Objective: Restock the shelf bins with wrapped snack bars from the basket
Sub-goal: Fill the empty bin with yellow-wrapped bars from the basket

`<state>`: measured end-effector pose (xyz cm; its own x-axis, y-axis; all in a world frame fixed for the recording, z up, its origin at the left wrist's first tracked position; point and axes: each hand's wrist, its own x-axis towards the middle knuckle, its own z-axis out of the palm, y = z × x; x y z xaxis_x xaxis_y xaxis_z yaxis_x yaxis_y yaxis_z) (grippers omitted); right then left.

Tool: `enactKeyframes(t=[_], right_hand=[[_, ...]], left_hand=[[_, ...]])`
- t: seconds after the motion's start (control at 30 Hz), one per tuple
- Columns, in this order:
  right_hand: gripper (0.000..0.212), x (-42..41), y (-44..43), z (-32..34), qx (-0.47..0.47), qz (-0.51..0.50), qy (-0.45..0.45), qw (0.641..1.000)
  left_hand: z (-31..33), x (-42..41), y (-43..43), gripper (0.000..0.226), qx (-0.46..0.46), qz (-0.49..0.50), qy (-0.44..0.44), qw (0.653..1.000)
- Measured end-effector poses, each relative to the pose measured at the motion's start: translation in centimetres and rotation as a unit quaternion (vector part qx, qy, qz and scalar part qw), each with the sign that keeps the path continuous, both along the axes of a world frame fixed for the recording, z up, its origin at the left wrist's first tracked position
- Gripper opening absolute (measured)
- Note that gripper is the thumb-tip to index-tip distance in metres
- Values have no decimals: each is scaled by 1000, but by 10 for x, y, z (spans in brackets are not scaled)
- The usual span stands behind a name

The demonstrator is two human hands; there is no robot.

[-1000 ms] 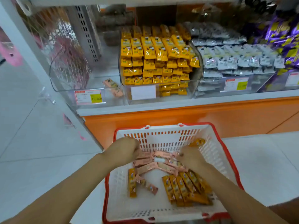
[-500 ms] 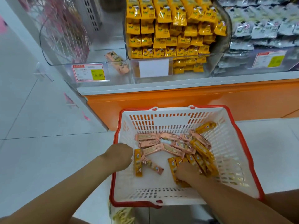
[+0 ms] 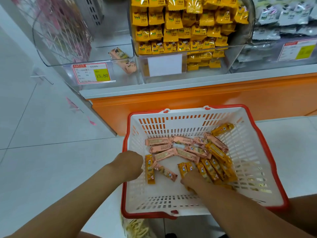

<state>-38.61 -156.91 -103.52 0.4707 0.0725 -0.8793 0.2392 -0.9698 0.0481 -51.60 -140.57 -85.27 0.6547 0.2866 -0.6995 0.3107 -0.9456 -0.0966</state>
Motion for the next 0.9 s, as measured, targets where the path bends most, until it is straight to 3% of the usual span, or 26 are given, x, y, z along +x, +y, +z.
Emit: enactKeyframes(t=[0.13, 0.2, 0.3, 0.37, 0.4, 0.43, 0.47, 0.53, 0.67, 0.7, 0.8, 0.9], right_hand=[[46, 7, 4, 33, 45, 65, 56, 995], [29, 17, 6, 64, 93, 31, 94, 991], [28, 38, 3, 117, 129, 47, 94, 986], [20, 52, 3, 152, 155, 72, 78, 982], [44, 59, 2, 167, 179, 83, 53, 979], [65, 66, 1, 186, 202, 84, 29, 975], [70, 70, 0, 206, 230, 83, 16, 969], [60, 78, -7, 249, 291, 69, -1, 954], [51, 87, -31, 313, 423, 23, -82, 902], [48, 87, -36, 325, 455, 18, -107, 884], [35, 89, -49, 359, 526, -19, -190, 829], [37, 96, -46, 387, 574, -49, -291, 764]], left_hand=[[1, 6, 2, 29, -10, -6, -1, 1000], [-2, 10, 5, 22, -13, -1, 1, 1000], [3, 18, 13, 30, -17, 19, -31, 999], [16, 28, 19, 30, -28, 33, -118, 992], [27, 33, 21, 31, -30, 37, -172, 984], [40, 38, 22, 33, -31, 46, -230, 972], [53, 44, 24, 36, -31, 60, -284, 957], [81, 53, 25, 36, -20, 87, -392, 916], [126, 65, 21, 8, -62, 131, -596, 790], [135, 68, 20, 3, -69, 135, -626, 765], [150, 76, 24, 25, -61, 162, -679, 713], [159, 83, 33, 40, -59, 192, -709, 676]])
